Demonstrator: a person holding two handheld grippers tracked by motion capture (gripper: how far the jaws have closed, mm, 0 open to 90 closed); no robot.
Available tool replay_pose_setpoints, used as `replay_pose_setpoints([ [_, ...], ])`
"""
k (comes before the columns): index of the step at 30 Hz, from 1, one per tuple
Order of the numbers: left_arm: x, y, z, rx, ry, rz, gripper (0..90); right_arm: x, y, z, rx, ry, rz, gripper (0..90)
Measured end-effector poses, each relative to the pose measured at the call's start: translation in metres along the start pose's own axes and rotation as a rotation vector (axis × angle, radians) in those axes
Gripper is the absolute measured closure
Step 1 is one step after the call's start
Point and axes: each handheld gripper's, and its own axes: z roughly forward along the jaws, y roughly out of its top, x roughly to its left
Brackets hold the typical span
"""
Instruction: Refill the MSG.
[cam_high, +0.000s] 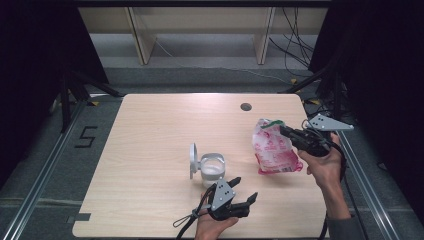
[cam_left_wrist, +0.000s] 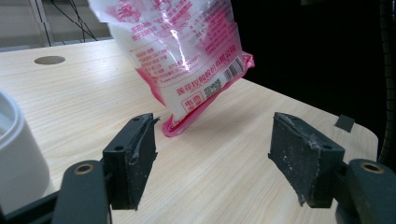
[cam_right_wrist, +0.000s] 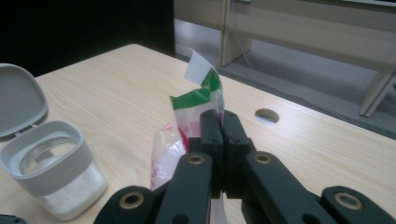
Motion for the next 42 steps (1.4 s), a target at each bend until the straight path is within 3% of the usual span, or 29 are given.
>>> replay_pose_setpoints([
  [1,0.001,0.0,-0.001,0.009,0.001,0.014,30.7,-0.002,-0.002,-0.001,-0.002,0.003,0.001,90.0],
  [3,0.001,0.0,-0.002,0.003,0.004,0.004,30.7,-0.003,-0.003,-0.002,0.013,-0.006,0.015,90.0],
  [6,0.002,0.001,-0.003,-0.005,0.004,0.0,30.6,-0.004,-0.005,-0.001,0.031,-0.02,-0.013,90.0],
  [7,0.003,0.002,-0.004,0.002,0.009,0.001,30.6,-0.003,-0.006,-0.001,0.047,-0.028,0.006,90.0],
  [9,0.002,0.002,-0.004,-0.014,0.013,-0.03,30.4,-0.003,-0.009,0.002,0.04,-0.043,0.01,90.0],
  [10,0.002,0.002,-0.006,0.0,0.022,-0.027,30.3,-0.004,-0.009,0.001,0.069,-0.049,0.007,90.0],
  [11,0.003,0.002,-0.006,-0.004,0.022,-0.028,30.3,-0.003,-0.01,0.002,0.043,-0.058,0.022,90.0],
  [16,0.004,0.003,-0.007,-0.015,0.018,-0.036,30.3,-0.007,-0.014,0.004,0.072,-0.063,-0.007,90.0],
  [17,0.005,0.003,-0.007,-0.014,0.019,-0.036,30.3,-0.006,-0.015,0.004,0.094,-0.066,0.01,90.0],
  [19,0.005,0.003,-0.007,-0.001,0.024,-0.035,30.2,-0.008,-0.018,0.007,0.069,-0.077,0.008,90.0],
  [21,0.005,0.003,-0.007,-0.003,0.026,-0.038,30.1,-0.009,-0.019,0.006,0.104,-0.075,0.023,90.0],
  [22,0.006,0.003,-0.007,0.001,0.026,-0.034,30.1,-0.009,-0.021,0.008,0.089,-0.085,0.015,90.0],
  [23,0.006,0.003,-0.007,0.004,0.027,-0.034,30.0,-0.01,-0.022,0.008,0.108,-0.081,0.017,90.0],
  [24,0.006,0.002,-0.006,-0.003,0.024,-0.037,30.0,-0.013,-0.023,0.01,0.092,-0.091,-0.009,90.0],
  [25,0.007,0.002,-0.006,-0.007,0.019,-0.037,30.0,-0.012,-0.024,0.01,0.098,-0.097,0.016,90.0],
  [26,0.007,0.002,-0.006,-0.004,0.021,-0.037,30.0,-0.015,-0.025,0.01,0.105,-0.099,-0.01,90.0],
  [28,0.007,0.001,-0.005,-0.007,0.021,-0.038,29.9,-0.015,-0.028,0.01,0.114,-0.103,0.02,90.0],
  [30,0.007,0.001,-0.007,0.003,0.029,-0.039,29.9,-0.019,-0.03,0.011,0.126,-0.116,-0.017,90.0],
  [36,0.01,0.0,-0.007,-0.004,0.041,-0.061,29.8,-0.021,-0.036,0.014,0.141,-0.136,-0.001,90.0],
  [37,0.01,0.0,-0.007,0.001,0.042,-0.053,29.8,-0.022,-0.037,0.015,0.136,-0.137,-0.021,90.0],
  [40,0.01,-0.001,-0.007,0.009,0.039,-0.053,29.8,-0.02,-0.039,0.016,0.159,-0.136,0.021,90.0],
  [42,0.01,-0.001,-0.006,-0.001,0.036,-0.055,29.8,-0.022,-0.041,0.018,0.149,-0.14,-0.006,90.0],
])
